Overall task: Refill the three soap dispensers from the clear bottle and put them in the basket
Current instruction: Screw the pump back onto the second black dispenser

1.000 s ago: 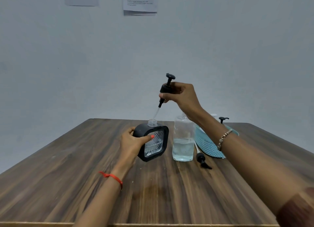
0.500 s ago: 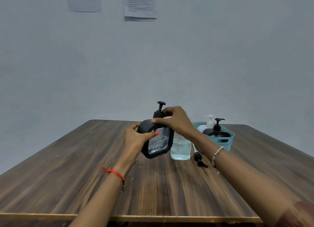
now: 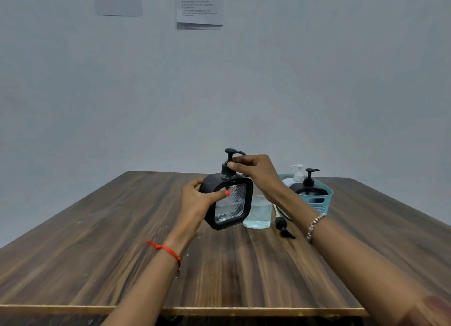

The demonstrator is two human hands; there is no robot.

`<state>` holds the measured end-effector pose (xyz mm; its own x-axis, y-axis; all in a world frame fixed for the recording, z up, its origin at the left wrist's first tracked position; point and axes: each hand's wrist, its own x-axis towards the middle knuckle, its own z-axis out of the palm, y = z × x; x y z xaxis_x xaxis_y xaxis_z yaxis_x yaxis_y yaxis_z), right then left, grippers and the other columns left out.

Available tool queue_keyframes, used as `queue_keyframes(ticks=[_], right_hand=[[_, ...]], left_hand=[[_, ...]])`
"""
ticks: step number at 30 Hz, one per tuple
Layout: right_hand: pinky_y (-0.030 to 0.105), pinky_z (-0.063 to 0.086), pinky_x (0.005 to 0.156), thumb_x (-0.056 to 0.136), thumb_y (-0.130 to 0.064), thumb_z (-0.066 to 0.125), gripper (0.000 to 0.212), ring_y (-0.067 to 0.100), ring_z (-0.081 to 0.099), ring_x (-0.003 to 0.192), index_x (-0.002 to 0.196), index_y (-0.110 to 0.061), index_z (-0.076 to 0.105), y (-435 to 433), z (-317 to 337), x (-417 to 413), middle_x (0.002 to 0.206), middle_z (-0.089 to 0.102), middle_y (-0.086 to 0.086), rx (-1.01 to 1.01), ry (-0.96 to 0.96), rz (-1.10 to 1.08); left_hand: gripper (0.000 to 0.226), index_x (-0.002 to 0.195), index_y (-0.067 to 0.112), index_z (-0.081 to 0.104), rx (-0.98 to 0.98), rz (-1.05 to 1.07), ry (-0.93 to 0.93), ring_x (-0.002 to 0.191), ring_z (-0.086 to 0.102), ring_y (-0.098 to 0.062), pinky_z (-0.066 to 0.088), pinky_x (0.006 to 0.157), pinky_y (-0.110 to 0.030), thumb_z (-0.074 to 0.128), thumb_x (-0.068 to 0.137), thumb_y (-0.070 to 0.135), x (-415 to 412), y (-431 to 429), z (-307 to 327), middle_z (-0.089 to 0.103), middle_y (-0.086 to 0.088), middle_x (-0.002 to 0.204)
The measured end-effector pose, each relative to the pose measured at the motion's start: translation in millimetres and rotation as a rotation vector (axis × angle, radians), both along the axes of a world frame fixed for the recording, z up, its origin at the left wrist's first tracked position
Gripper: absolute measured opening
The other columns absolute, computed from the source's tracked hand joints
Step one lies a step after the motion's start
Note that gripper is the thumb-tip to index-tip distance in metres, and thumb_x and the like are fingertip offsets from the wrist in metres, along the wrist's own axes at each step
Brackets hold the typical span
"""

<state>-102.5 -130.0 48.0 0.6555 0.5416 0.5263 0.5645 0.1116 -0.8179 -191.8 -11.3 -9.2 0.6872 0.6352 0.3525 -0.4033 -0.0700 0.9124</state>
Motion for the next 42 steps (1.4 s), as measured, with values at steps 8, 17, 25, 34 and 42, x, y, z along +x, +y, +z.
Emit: queue_keyframes(ticks=[8, 17, 25, 34, 42], right_hand=[[0.03, 0.045, 0.067, 0.076, -0.022, 0.074, 0.034, 0.018, 0.054, 0.066, 0.059, 0.0, 0.055, 3, -10, 1, 0.064, 0.055, 0.01, 0.075, -0.004, -0.139], [0.029, 0.045, 0.065, 0.071, -0.008, 0.052, 0.011, 0.015, 0.059, 0.065, 0.071, -0.012, 0.062, -8, -6, 11, 0.061, 0.061, 0.001, 0.19, 0.18, -0.107], [0.021, 0.049, 0.066, 0.063, -0.013, 0.084, 0.018, 0.008, 0.065, 0.068, 0.072, -0.017, 0.069, -12, -10, 17, 0.071, 0.068, -0.006, -0.044, 0.014, -0.006], [0.023, 0.048, 0.07, 0.07, -0.009, 0.078, 0.015, 0.009, 0.065, 0.069, 0.082, -0.012, 0.069, -12, -9, 22, 0.069, 0.068, -0.008, -0.046, 0.09, 0.045], [0.018, 0.049, 0.07, 0.072, -0.009, 0.075, 0.022, 0.008, 0.067, 0.073, 0.094, -0.006, 0.07, -13, -6, 23, 0.076, 0.07, -0.004, -0.095, 0.133, 0.112]], left_hand=[[0.04, 0.092, 0.002, 0.061, -0.001, 0.006, 0.029, 0.071, 0.068, -0.021, 0.054, 0.058, -0.027, 0.082, 0.058, -0.003, 4, -2, -6, 0.071, -0.011, 0.084], [0.043, 0.095, 0.003, 0.061, -0.006, -0.009, 0.038, 0.077, 0.069, -0.025, 0.056, 0.066, -0.032, 0.083, 0.058, -0.002, 5, -6, -3, 0.071, -0.011, 0.087], [0.039, 0.089, 0.005, 0.062, 0.001, -0.033, 0.024, 0.072, 0.069, -0.021, 0.056, 0.066, -0.031, 0.082, 0.058, -0.003, 8, -11, -2, 0.071, -0.01, 0.084], [0.044, 0.095, 0.0, 0.061, -0.023, -0.038, 0.011, 0.075, 0.069, -0.024, 0.057, 0.071, -0.036, 0.082, 0.057, -0.003, 13, -13, -5, 0.071, -0.011, 0.085], [0.039, 0.089, 0.004, 0.061, -0.026, -0.053, 0.015, 0.072, 0.069, -0.022, 0.056, 0.067, -0.033, 0.082, 0.057, -0.004, 13, -12, -6, 0.071, -0.01, 0.082]])
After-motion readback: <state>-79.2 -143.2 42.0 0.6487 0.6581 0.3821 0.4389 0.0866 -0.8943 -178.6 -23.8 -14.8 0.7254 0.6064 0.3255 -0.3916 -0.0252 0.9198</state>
